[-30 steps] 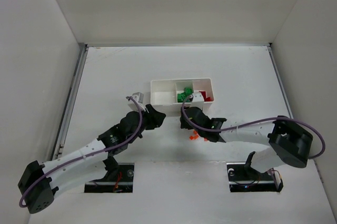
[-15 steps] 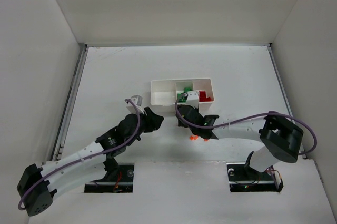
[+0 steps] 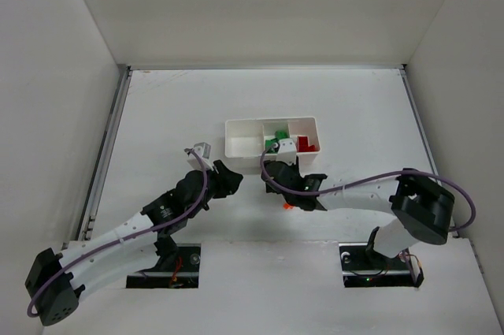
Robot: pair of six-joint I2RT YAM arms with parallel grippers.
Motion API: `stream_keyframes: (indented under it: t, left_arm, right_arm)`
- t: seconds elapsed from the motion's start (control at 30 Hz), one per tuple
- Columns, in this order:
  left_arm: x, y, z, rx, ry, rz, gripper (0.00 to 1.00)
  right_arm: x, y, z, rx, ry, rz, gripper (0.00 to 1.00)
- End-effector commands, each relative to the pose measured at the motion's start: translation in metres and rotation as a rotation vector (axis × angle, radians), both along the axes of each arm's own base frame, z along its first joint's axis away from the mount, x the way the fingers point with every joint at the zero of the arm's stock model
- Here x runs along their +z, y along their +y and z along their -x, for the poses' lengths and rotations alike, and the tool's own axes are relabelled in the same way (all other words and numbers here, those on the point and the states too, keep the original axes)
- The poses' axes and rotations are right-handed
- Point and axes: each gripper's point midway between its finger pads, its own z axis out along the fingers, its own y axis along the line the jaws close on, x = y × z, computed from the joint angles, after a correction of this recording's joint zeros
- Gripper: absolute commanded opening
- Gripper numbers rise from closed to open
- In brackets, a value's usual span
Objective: Sort the legos into containers by color
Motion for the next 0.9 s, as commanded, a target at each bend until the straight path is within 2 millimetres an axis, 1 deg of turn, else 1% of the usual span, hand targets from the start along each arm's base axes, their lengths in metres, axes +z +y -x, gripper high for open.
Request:
stream_keyframes:
  t: [0.0, 0.07, 0.13, 0.2, 0.23, 0.33, 0.4, 0.47, 0.53, 0.57, 0.63, 0.73, 0.8, 0.87]
  left_arm:
    - [0.006, 0.003, -0.003, 0.020, -0.020, 0.016, 0.40]
    - [0.006, 0.004, -0.003, 0.021, -0.020, 0.016, 0.40]
    - [0.006, 0.005, -0.003, 0.024, -0.018, 0.014, 0.40]
    - [0.005, 0.006, -0.003, 0.027, -0.016, 0.012, 0.41]
    - [0.005, 0.007, -0.003, 0.027, -0.016, 0.012, 0.41]
    - [0.002, 0.008, -0.002, 0.028, -0.012, 0.005, 0.41]
    - [0.002, 0.009, -0.002, 0.030, -0.012, 0.005, 0.42]
    - [0.003, 0.010, -0.001, 0.029, -0.015, 0.004, 0.43]
    - [0.005, 0.011, -0.002, 0.031, -0.021, 0.009, 0.44]
    - [0.009, 0.011, -0.001, 0.032, -0.026, 0.027, 0.47]
    - [0.014, 0.010, -0.001, 0.032, -0.031, 0.052, 0.50]
    - [0.026, 0.006, 0.000, 0.021, -0.030, 0.109, 0.53]
    - [0.039, 0.004, -0.001, 0.017, -0.025, 0.170, 0.55]
    - [0.052, 0.005, -0.002, 0.026, -0.029, 0.239, 0.55]
  right_arm:
    - [-0.001, 0.011, -0.006, 0.005, 0.004, 0.005, 0.61]
    - [-0.004, 0.013, -0.008, 0.005, 0.014, 0.008, 0.59]
    - [-0.006, 0.016, -0.010, 0.008, 0.021, 0.007, 0.54]
    - [-0.008, 0.019, -0.010, 0.016, 0.030, 0.004, 0.46]
    - [-0.010, 0.021, -0.010, 0.018, 0.034, 0.006, 0.44]
    - [-0.014, 0.020, -0.011, 0.008, 0.040, 0.010, 0.26]
    - [-0.008, 0.019, -0.010, -0.005, 0.028, -0.011, 0.19]
    - [0.009, 0.017, -0.008, -0.018, 0.005, -0.052, 0.16]
    - [0.028, 0.021, 0.004, 0.001, -0.011, -0.110, 0.15]
    - [0.052, 0.024, 0.018, 0.025, -0.026, -0.195, 0.15]
    - [0.073, 0.028, 0.030, 0.060, -0.036, -0.290, 0.15]
    - [0.100, 0.034, 0.044, 0.134, -0.035, -0.429, 0.15]
    - [0.114, 0.040, 0.056, 0.204, -0.028, -0.522, 0.15]
    - [0.136, 0.042, 0.060, 0.243, -0.038, -0.653, 0.15]
